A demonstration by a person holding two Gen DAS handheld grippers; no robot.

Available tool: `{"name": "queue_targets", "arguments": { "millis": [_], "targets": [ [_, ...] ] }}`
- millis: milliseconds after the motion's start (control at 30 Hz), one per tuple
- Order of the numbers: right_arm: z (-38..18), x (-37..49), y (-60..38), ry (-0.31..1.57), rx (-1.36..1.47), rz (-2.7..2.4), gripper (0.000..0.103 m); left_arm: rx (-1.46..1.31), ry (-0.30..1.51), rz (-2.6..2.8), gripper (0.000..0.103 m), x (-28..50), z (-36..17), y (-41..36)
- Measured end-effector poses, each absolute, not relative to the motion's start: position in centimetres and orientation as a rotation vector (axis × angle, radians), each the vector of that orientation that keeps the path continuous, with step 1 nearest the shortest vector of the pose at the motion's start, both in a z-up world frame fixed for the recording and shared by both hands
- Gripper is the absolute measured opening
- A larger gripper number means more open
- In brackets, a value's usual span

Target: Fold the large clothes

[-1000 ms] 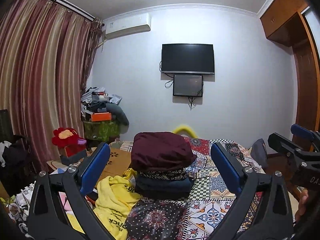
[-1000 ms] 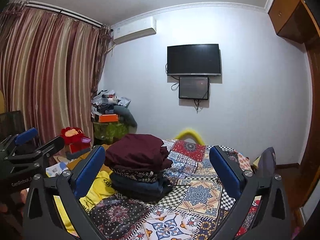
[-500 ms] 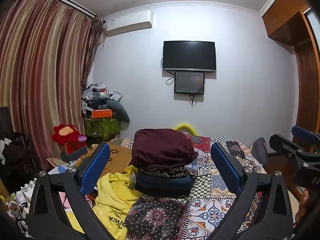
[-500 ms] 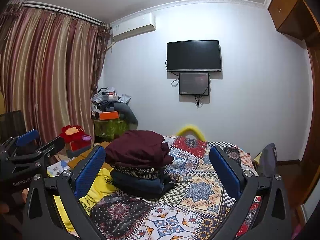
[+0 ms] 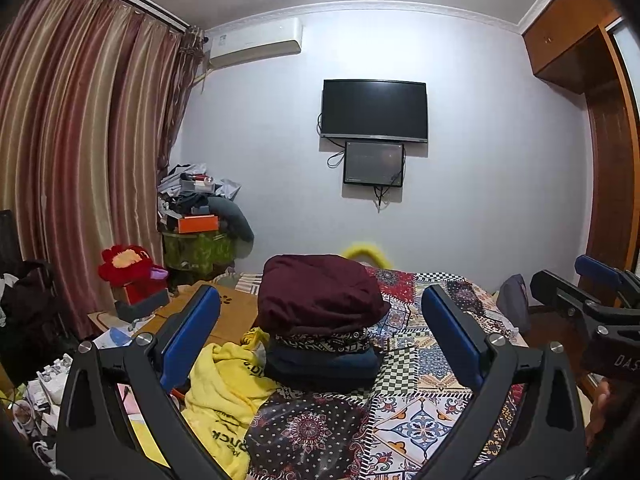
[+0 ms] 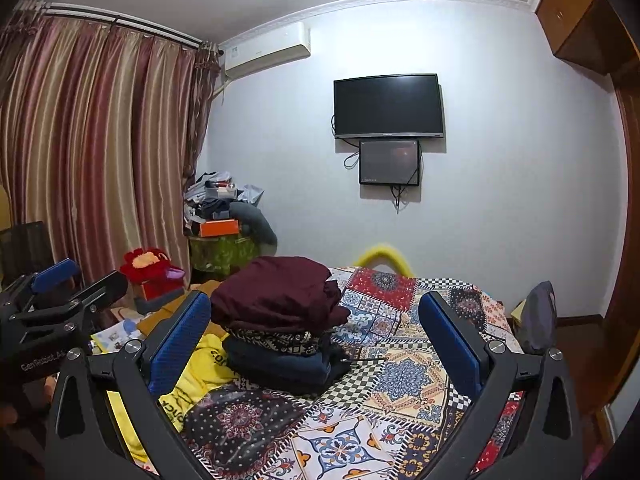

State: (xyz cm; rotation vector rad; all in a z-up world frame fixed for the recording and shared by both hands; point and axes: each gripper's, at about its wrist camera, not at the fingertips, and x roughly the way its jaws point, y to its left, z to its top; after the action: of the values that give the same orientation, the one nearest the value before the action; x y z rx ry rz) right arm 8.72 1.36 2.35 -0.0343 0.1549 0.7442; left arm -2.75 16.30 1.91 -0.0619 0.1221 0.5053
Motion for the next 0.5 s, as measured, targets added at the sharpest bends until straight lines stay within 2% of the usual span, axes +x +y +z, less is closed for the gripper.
{"name": "queue_targets", "arguments": {
  "millis": [500],
  "targets": [
    [2.39, 8.76, 1.40, 0.154, -0.029, 0.747, 0.103, -0.050, 0.117, 0.493, 0.101, -2.70, 1.87, 15.92]
  ]
}}
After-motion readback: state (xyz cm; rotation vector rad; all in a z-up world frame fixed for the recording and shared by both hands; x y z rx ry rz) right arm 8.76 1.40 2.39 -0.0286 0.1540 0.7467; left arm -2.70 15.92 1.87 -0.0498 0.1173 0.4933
